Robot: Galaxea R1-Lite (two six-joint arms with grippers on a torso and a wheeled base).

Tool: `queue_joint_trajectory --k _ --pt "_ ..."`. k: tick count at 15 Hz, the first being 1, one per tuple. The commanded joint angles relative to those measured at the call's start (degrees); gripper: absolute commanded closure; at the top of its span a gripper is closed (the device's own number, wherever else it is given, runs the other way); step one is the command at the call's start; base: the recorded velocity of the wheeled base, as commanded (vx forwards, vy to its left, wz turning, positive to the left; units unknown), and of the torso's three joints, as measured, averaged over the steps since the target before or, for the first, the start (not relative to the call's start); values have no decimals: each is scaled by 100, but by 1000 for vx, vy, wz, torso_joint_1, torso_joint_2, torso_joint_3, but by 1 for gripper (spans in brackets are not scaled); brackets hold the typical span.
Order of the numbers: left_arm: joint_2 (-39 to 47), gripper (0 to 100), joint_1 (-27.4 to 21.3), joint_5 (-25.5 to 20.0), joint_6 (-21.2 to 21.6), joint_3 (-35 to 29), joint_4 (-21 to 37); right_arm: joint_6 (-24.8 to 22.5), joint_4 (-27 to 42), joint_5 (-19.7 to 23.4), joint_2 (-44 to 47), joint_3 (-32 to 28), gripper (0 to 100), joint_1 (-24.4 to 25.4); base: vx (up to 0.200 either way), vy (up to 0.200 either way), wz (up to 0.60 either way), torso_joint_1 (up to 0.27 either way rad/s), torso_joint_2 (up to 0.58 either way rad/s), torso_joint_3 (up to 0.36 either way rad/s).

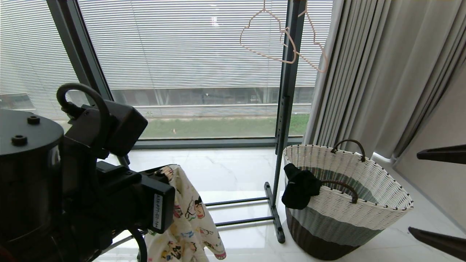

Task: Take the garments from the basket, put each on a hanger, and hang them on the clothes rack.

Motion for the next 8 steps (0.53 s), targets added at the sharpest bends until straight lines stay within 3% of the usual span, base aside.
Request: queue_joint_trajectory --k 1,2,4,5,8 --pt "-467 100 667 21 646 437 5 43 -27 -329 -175 395 0 -761 0 0 0 0 0 0" --pt "-845 100 1396 -225 945 833 -3 245 -63 -373 -236 606 0 -1403 0 0 0 0 0 0" --pt "-1258 100 2064 -515 954 1149 -3 385 -194 -416 -271 781 0 -2053 0 0 0 0 0 0" --pt "-1627 100 2662 -577 980 1369 -3 508 -555 -548 -245 1019 0 -2862 0 0 0 0 0 0" --pt "-2076 100 3453 -577 1218 1721 -3 1080 -1355 -583 -271 1572 0 -3644 0 0 0 0 0 0"
